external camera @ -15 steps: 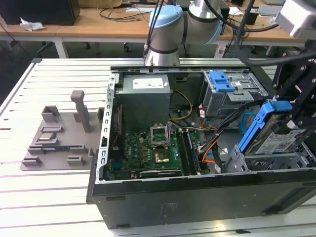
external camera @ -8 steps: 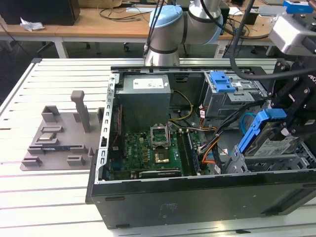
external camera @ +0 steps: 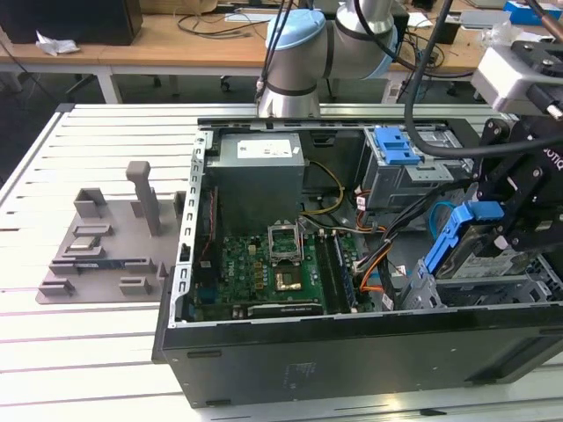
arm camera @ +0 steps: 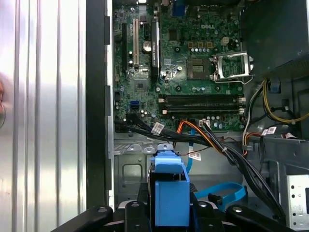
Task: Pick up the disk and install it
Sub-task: 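Insert the disk into the insertion slot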
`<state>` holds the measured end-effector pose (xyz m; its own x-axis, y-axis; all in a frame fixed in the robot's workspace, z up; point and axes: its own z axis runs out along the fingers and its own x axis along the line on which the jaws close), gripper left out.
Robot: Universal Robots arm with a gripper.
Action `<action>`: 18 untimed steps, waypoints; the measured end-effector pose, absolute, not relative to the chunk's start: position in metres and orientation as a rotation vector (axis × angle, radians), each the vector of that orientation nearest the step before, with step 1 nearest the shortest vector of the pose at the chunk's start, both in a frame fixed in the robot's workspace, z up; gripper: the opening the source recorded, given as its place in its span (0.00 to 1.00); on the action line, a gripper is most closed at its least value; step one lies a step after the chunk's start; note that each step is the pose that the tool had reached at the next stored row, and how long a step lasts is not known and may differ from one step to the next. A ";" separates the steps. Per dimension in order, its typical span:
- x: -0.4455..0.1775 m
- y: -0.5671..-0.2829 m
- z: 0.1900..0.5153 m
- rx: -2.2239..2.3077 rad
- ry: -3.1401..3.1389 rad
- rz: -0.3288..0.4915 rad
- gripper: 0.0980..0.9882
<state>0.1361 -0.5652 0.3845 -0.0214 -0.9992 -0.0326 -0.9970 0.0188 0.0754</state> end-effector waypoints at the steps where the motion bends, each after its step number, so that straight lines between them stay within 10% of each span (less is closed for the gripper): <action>1: 0.136 -0.565 0.384 2.177 -2.221 -0.119 0.30; 18: 0.136 -0.565 0.393 2.177 -2.221 -0.119 0.39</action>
<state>0.1361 -0.5646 0.3933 -0.0214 -0.9992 -0.0325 -0.9970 0.0189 0.0754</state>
